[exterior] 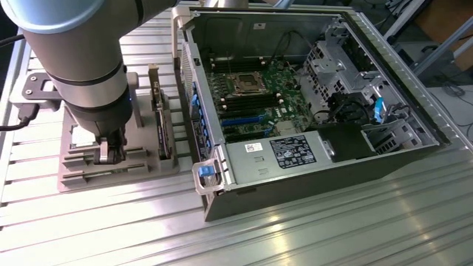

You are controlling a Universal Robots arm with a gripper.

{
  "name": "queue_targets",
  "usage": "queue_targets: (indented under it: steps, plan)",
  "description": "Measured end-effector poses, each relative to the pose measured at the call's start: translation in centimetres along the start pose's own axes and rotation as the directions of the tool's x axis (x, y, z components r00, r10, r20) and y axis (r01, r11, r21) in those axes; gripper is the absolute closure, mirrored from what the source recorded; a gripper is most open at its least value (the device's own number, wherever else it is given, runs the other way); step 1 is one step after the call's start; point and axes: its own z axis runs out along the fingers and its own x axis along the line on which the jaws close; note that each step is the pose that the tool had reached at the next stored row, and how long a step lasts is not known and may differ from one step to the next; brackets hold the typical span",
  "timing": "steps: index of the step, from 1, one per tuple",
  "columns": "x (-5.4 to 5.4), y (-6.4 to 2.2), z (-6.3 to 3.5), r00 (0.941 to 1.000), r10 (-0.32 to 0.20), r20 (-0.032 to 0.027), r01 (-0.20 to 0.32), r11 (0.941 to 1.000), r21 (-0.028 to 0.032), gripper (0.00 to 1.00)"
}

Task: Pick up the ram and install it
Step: 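Pick up the ram and move it above insertion slot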

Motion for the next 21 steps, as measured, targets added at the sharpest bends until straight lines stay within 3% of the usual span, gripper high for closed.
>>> queue_targets:
  steps: [18,20,21]
  plan:
    - [0.1,-0.08,2.52,1.0,0.0,-0.0004,0.0,1.0,-0.0003,0.64]
    - [0.1,-0.08,2.45,1.0,0.0,-0.0006,0.0,1.0,-0.0004,0.64]
    - [0.0,-0.08,1.86,1.0,0.0,0.003,0.0,1.0,0.0023,0.64]
